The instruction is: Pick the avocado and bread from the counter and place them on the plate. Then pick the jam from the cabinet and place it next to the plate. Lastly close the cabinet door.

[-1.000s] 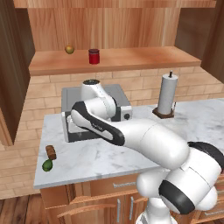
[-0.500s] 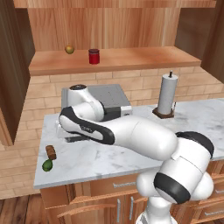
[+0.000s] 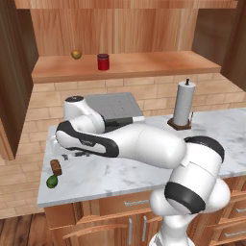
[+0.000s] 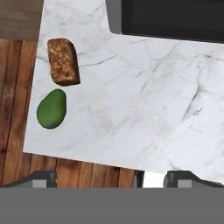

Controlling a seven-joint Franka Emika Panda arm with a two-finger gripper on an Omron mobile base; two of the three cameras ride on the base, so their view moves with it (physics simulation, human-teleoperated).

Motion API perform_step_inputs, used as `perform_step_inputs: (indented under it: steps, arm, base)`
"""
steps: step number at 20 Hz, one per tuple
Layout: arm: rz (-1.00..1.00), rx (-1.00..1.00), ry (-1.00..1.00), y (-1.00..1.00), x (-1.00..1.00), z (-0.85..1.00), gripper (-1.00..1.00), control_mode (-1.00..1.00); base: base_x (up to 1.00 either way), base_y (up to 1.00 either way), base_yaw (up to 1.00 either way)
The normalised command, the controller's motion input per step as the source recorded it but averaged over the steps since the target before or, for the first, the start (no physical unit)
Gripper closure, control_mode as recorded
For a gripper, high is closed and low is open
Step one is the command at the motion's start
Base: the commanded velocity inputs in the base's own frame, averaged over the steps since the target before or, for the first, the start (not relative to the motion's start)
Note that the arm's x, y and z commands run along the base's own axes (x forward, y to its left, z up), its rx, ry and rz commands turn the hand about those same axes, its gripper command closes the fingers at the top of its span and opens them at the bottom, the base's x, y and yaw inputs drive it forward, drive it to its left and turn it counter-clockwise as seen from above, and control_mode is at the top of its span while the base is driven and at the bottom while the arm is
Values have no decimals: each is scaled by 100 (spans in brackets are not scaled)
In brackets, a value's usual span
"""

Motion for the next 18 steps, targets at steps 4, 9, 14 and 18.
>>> perform_step_inputs:
  steps: [4, 9, 14, 18]
  arm:
    - [4, 0, 0, 20, 0, -7, -100, -100]
    - [4, 0, 0, 21, 0, -8, -100, -100]
    - [5, 0, 0, 20, 0, -12, -100, -100]
    - [3, 0, 0, 13, 3, -14, -100, -100]
  base:
    - [0, 0, 0]
    - [0, 0, 0]
    - [0, 0, 0]
    - [0, 0, 0]
